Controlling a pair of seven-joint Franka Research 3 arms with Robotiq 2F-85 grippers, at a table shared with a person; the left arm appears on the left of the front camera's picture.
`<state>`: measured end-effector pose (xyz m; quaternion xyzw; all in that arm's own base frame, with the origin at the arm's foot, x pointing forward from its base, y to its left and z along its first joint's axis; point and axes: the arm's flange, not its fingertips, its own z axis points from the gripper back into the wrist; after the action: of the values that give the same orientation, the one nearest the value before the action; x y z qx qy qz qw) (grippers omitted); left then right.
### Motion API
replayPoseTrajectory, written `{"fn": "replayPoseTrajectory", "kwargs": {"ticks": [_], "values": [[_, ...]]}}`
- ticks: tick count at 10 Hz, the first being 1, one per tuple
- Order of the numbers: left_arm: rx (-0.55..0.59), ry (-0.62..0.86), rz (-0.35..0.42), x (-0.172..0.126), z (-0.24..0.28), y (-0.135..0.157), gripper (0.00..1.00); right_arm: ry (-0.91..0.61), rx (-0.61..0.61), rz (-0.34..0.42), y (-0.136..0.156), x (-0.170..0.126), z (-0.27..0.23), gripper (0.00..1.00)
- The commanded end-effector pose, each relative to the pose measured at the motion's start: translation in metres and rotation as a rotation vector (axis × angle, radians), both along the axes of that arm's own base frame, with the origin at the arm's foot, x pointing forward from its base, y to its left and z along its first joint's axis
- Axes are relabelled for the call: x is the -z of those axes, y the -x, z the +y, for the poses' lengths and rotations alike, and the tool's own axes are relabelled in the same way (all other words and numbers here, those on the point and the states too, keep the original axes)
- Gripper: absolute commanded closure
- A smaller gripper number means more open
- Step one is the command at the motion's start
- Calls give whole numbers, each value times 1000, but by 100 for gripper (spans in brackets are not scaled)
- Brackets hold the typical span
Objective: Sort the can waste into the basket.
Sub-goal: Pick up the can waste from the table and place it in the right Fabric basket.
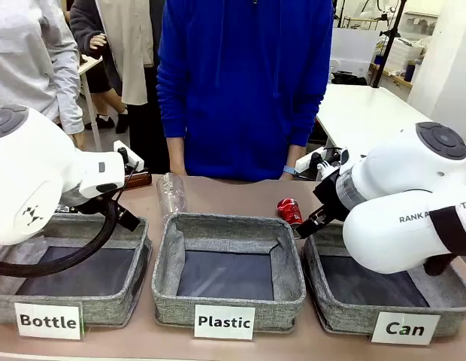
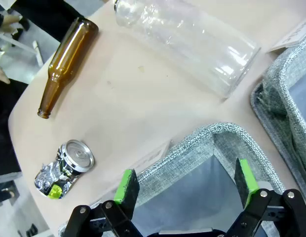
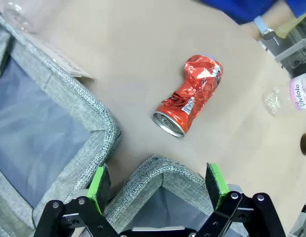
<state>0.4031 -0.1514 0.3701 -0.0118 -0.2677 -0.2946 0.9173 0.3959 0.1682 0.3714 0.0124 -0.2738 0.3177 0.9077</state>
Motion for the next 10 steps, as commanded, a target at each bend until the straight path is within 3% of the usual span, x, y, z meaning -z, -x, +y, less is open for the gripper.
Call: {"fn": "replayPoseTrajectory", "kwargs": {"ticks": [1, 10], "values": [[0, 0, 0, 0, 0, 0, 0, 0, 0, 0, 0, 0, 0, 0], [0, 0, 0, 0, 0, 0, 0, 0, 0, 0, 0, 0, 0, 0]]}}
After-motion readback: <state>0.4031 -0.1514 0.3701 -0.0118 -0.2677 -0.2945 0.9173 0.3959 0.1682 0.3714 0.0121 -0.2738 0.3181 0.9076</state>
